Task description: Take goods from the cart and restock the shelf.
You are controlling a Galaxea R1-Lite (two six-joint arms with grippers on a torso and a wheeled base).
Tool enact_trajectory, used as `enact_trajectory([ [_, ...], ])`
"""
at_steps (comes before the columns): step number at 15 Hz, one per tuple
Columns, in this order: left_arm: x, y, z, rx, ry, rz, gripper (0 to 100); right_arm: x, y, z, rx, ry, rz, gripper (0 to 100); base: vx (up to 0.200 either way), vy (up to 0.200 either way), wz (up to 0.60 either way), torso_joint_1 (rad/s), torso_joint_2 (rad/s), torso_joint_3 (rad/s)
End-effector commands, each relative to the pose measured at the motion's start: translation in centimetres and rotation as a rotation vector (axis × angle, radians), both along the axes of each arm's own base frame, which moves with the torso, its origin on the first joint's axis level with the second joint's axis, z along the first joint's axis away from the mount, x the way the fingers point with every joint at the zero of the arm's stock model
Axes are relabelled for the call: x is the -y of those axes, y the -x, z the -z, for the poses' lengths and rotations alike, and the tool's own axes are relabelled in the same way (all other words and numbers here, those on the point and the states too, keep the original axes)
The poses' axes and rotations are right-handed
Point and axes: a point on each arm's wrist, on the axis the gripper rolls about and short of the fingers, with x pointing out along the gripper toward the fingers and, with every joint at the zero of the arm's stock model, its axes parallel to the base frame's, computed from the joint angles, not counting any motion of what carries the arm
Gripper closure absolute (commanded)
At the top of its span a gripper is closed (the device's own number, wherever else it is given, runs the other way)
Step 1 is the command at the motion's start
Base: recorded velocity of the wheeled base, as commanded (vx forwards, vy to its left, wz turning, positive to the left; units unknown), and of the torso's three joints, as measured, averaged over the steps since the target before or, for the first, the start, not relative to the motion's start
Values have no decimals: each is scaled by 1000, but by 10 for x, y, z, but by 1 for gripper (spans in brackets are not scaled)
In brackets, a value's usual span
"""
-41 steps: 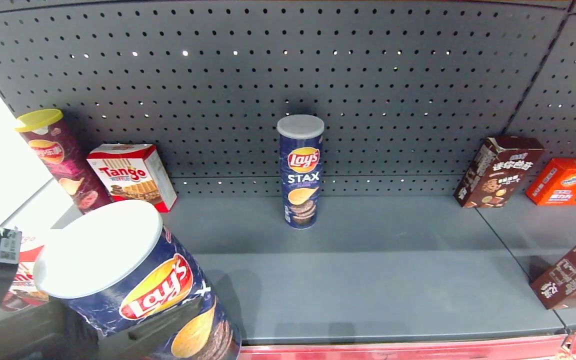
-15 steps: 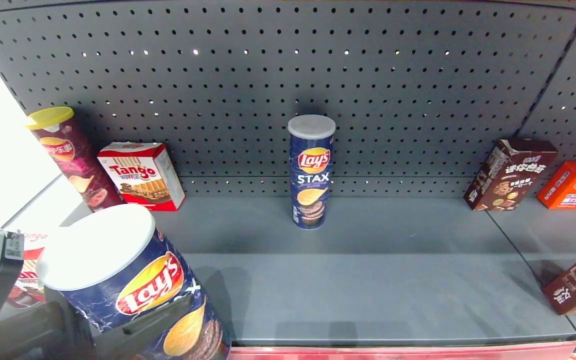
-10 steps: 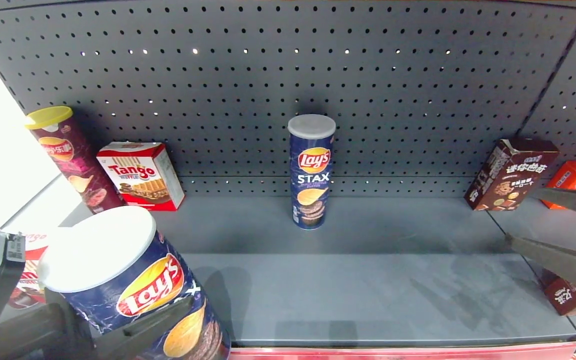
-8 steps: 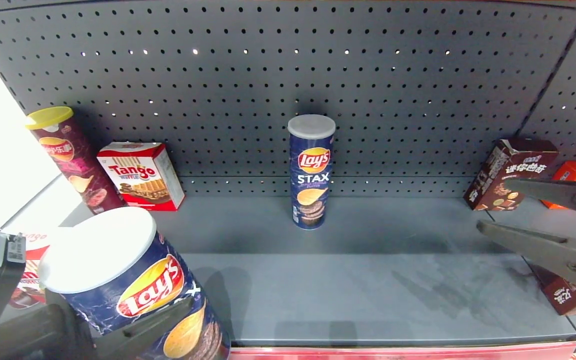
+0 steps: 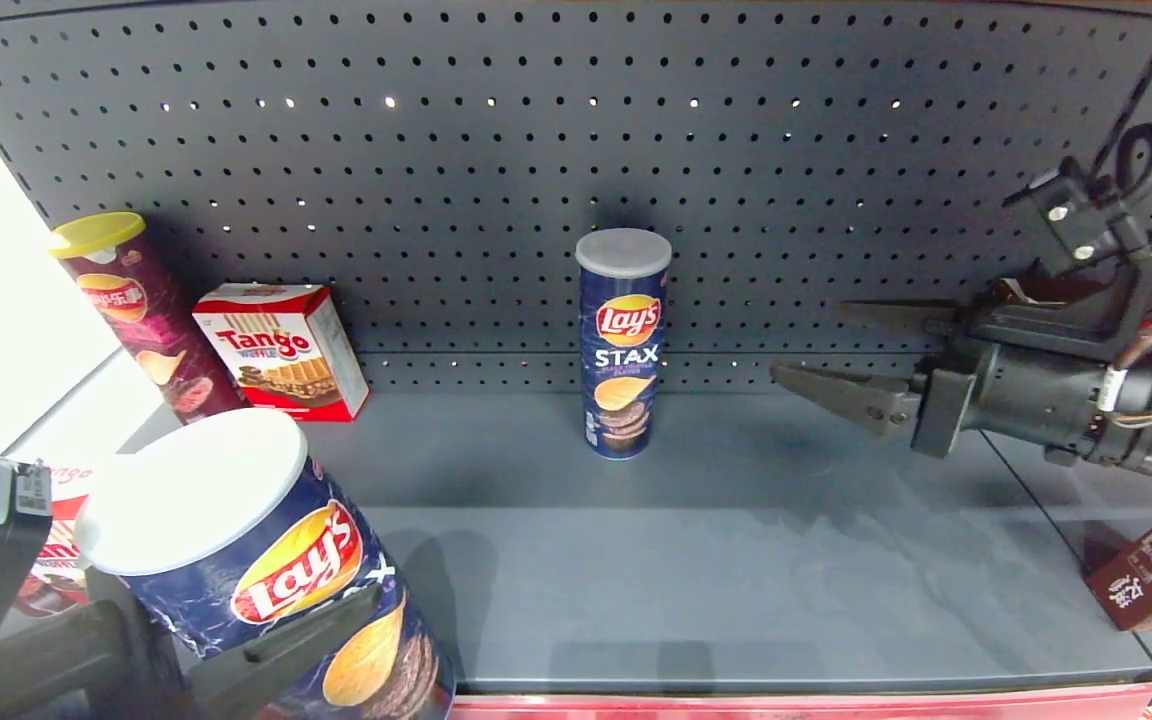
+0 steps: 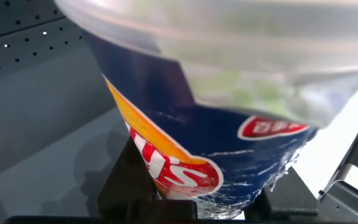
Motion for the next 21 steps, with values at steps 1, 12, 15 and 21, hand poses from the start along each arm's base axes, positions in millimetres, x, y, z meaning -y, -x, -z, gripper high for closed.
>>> enact_trajectory([
  [1,0,0,0,-2,-1,-2,100,-4,-40,18,-7,39,-78,0,0,0,0,0,0,0],
  [12,-1,1,7,-23,-13,-2,100,-37,-99,14,115,40,-405,0,0,0,0,0,0,0],
  [15,-1,1,7,-23,-13,-3,100,-43,-113,19,110,41,-405,0,0,0,0,0,0,0],
  [21,-1,1,7,-24,-14,-3,100,-52,-135,36,84,47,-402,0,0,0,0,0,0,0],
])
